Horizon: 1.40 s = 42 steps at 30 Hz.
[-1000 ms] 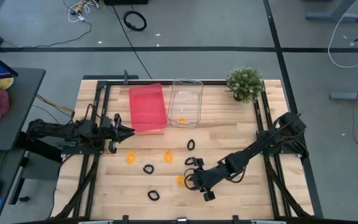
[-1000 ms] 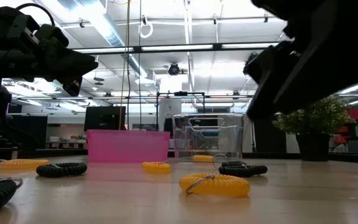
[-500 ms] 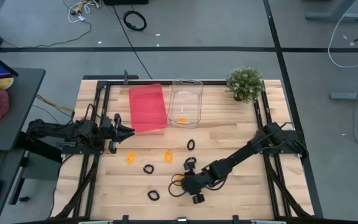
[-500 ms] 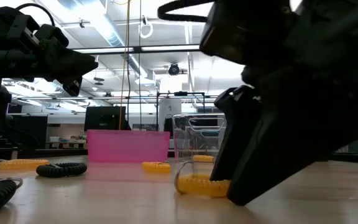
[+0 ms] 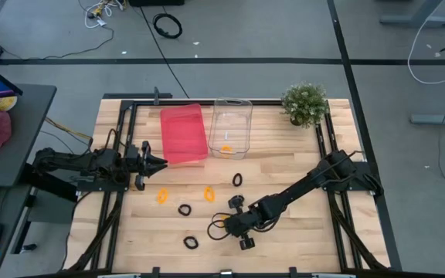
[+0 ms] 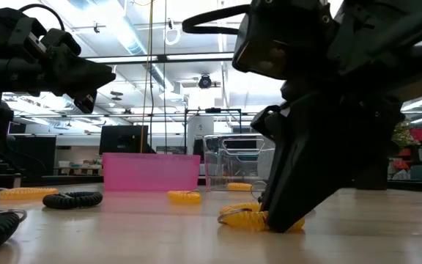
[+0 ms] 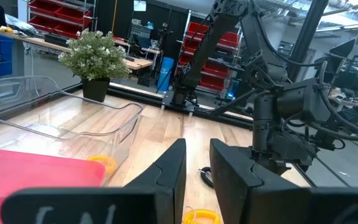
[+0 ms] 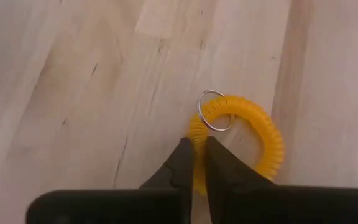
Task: Sort spring keychains
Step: Put the yellow spring keychain into the transparent bin
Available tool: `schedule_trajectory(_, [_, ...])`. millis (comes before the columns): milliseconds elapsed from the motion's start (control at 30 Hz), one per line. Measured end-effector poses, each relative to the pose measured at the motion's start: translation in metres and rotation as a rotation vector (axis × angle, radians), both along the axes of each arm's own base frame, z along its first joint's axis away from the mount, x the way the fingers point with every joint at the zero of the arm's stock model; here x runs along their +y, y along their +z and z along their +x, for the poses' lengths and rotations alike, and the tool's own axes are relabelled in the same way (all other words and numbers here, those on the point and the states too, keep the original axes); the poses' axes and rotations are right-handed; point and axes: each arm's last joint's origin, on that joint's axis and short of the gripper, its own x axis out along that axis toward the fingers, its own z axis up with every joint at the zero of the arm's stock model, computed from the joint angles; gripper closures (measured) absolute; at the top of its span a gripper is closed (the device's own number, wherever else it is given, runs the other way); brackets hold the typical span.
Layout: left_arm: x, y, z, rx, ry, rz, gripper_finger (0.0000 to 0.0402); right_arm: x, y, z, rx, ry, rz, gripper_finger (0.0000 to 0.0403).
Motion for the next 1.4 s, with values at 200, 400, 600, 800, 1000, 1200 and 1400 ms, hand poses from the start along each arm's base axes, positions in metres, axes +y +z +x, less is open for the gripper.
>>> schedule_trajectory(200, [0.000, 0.000, 0.000, 0.000, 0.001, 0.000, 0.0326, 0.007, 0.023, 0.002, -0.037, 0.012, -0.046, 0.0393])
schedule_trajectory(400, [0.000, 0.000, 0.000, 0.000, 0.000, 0.000, 0.0326, 0.018, 0.077, -0.015, -0.206, -0.022, -0.232, 0.0396])
schedule_trajectory(600, [0.000, 0.000, 0.000, 0.000, 0.000, 0.000, 0.0326, 0.023, 0.123, -0.043, -0.410, -0.160, -0.500, 0.0399])
schedule_trajectory(800, [0.000, 0.000, 0.000, 0.001, 0.000, 0.000, 0.0326, 0.028, 0.138, -0.062, -0.539, -0.249, -0.793, 0.0399])
schedule_trajectory(1000, [0.000, 0.000, 0.000, 0.002, -0.001, 0.000, 0.0326, 0.023, 0.137, -0.064, -0.598, -0.339, -0.960, 0.0399])
schedule_trajectory(1200, [0.000, 0.000, 0.000, 0.003, 0.000, 0.000, 0.0326, 0.009, 0.132, -0.059, -0.578, -0.373, -1.030, 0.0399])
schedule_trajectory(1400, [0.000, 0.000, 0.000, 0.003, 0.000, 0.000, 0.0326, -0.007, 0.132, -0.049, -0.539, -0.402, -1.063, 0.0399])
